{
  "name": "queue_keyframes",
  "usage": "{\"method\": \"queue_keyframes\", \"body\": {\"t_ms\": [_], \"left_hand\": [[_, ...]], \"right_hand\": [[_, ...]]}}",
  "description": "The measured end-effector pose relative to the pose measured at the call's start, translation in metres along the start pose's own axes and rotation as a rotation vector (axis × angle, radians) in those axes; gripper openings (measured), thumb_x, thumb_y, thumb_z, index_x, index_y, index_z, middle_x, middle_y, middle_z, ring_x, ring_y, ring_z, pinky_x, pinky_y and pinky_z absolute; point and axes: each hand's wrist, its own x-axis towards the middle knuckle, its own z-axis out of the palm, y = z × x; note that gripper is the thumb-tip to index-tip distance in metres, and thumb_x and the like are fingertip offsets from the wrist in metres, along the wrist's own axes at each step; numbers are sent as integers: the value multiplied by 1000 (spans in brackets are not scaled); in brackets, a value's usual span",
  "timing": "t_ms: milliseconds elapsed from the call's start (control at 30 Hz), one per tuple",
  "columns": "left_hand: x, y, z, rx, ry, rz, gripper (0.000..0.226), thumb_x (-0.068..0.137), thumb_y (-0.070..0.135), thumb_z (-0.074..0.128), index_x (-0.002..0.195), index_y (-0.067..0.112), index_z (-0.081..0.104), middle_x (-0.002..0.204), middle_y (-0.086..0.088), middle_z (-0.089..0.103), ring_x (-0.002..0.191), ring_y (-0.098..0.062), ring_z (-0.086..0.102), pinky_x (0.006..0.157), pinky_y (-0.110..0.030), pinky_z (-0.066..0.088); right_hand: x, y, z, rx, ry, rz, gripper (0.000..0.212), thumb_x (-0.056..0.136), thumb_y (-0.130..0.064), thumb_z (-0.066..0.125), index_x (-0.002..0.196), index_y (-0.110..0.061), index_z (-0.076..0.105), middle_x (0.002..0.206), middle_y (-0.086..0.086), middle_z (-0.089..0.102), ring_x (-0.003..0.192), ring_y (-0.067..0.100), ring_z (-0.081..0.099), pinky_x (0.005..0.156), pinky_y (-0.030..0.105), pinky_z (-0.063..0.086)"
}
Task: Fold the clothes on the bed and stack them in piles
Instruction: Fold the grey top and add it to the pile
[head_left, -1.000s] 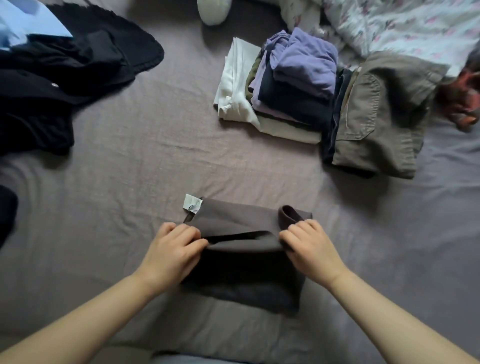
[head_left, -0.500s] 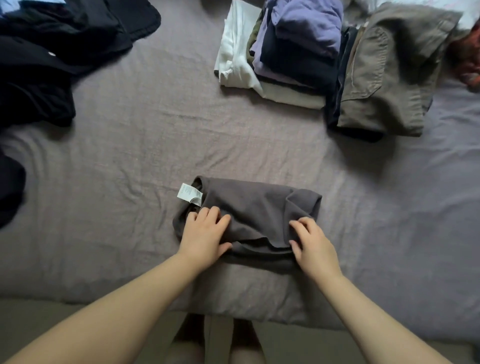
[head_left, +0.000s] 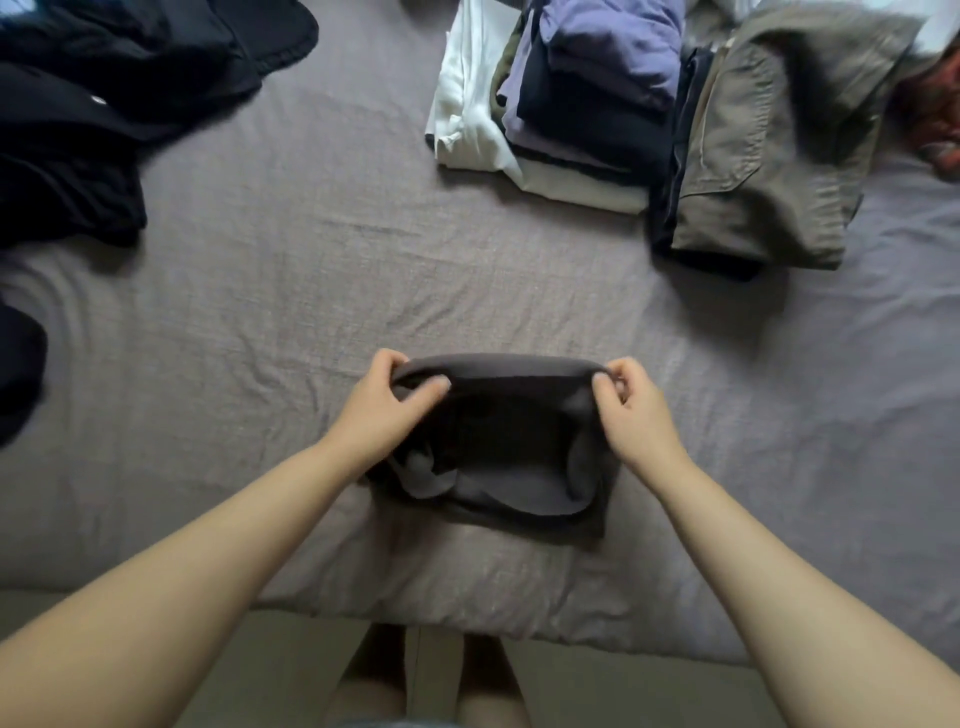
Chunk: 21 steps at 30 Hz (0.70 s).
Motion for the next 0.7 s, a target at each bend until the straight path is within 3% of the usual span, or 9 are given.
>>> {"method": "queue_keyframes", "body": {"t_ms": [67, 133, 233, 333, 400, 467, 533, 633, 700], "left_hand": [[4, -2, -7, 445, -115, 151, 44, 78, 32, 75, 116, 26, 55, 105, 9, 65, 96, -11, 61, 81, -28, 47], [8, 2, -8, 700, -73, 222, 33, 81, 24, 67, 114, 30, 64, 107, 3, 69, 103, -21, 62, 80, -32, 46], [16, 6, -8, 560, -84, 209, 20, 85, 9, 56, 96, 20, 67, 96, -6, 62, 99, -27, 58, 80, -33, 43], [22, 7, -10, 318, -147, 84, 30, 87, 0, 47, 110, 10, 64, 104, -8, 62, 103, -23, 57, 88, -32, 43], [21, 6, -9, 214, -185, 25, 28, 90, 6, 47, 113, 8, 62, 106, -9, 65, 102, -23, 59, 90, -34, 43], [16, 7, -9, 197, -279, 8, 25, 89, 27, 58, 104, 7, 58, 94, -4, 62, 90, -18, 57, 81, -32, 43], [10, 7, -9, 327, -384, 30, 41, 80, 38, 74, 98, 11, 50, 87, 1, 59, 81, -12, 55, 72, -28, 41], [2, 6, -6, 633, -294, 168, 26, 81, 24, 70, 102, 21, 56, 96, -1, 65, 94, -22, 61, 69, -27, 38], [-3, 13, -6, 716, -197, 125, 18, 84, 19, 58, 100, 23, 65, 98, -5, 69, 99, -27, 61, 70, -28, 41]], "right_hand": [[13, -11, -6, 156, 4, 107, 16, 99, -20, 48, 84, -21, 51, 74, -4, 50, 75, 12, 47, 66, 25, 37], [19, -20, -13, 125, -105, 127, 18, 96, -34, 54, 97, -17, 55, 88, -5, 55, 88, 11, 50, 75, 20, 40], [22, -23, -23, -280, -371, 96, 57, 72, -55, 75, 116, -23, 58, 110, -8, 61, 104, 12, 57, 89, 26, 45], [22, -20, -25, -546, -527, 56, 22, 82, -44, 70, 88, -23, 67, 86, -3, 66, 91, 19, 61, 72, 28, 44], [22, -17, -24, -445, -523, 83, 25, 92, -38, 59, 82, -17, 67, 81, 3, 67, 82, 19, 61, 73, 33, 47], [20, -15, -23, -203, -478, 176, 25, 98, -30, 50, 91, -13, 68, 92, 6, 71, 87, 18, 64, 84, 36, 50], [15, -19, -24, 115, -442, 314, 24, 100, -21, 46, 98, -14, 68, 107, 10, 71, 97, 19, 66, 91, 37, 51], [2, -27, -22, 317, -469, 366, 21, 100, -20, 45, 102, -17, 66, 114, 12, 68, 102, 20, 66, 92, 32, 51], [-7, -34, -24, 359, -613, 362, 19, 94, -27, 57, 108, -17, 65, 111, 7, 71, 101, 18, 68, 90, 29, 52]]}}
